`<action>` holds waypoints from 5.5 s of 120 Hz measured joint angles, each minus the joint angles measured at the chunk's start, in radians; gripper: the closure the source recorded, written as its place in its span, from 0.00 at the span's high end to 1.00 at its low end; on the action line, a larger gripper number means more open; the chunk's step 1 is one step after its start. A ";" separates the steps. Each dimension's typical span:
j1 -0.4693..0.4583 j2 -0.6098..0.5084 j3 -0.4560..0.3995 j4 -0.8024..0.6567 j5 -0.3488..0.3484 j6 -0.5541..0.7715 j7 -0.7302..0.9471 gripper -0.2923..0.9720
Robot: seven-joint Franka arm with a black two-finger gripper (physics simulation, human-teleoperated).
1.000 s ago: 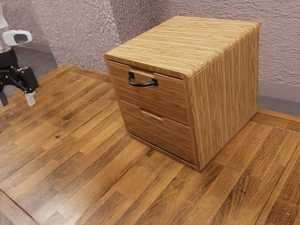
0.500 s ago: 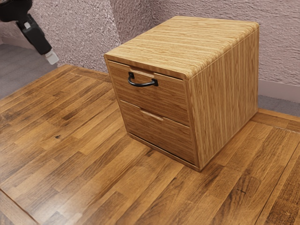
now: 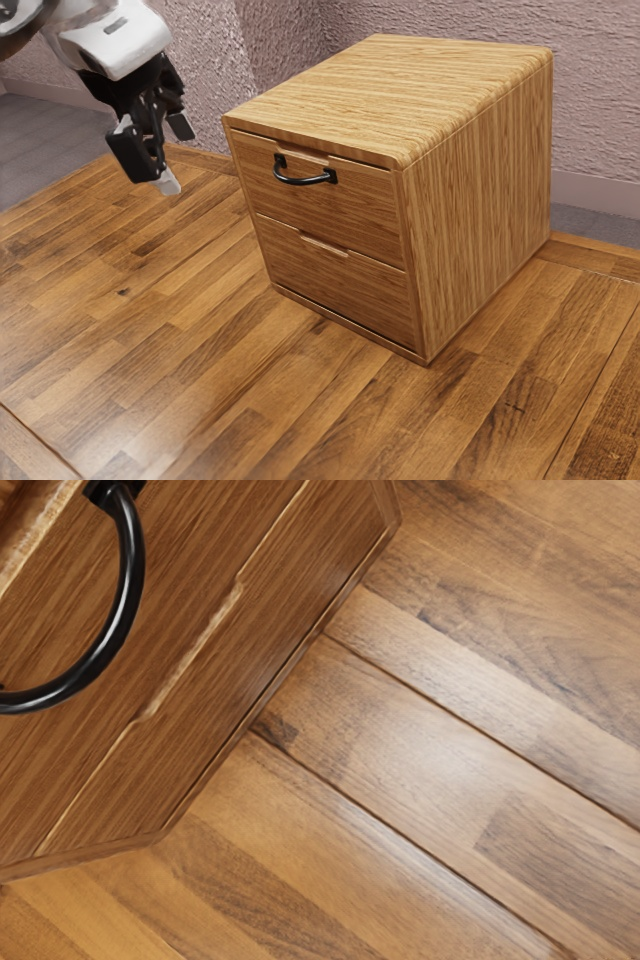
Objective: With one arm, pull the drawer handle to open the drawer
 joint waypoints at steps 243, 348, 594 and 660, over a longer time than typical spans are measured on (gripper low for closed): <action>0.055 0.185 0.033 -0.011 0.033 0.316 0.438 0.48; -0.032 0.224 -0.007 0.020 0.034 0.258 0.472 0.51; -0.061 0.078 0.003 -0.140 0.033 0.298 0.472 0.20; -0.055 0.033 0.013 -0.211 0.034 0.308 0.467 0.31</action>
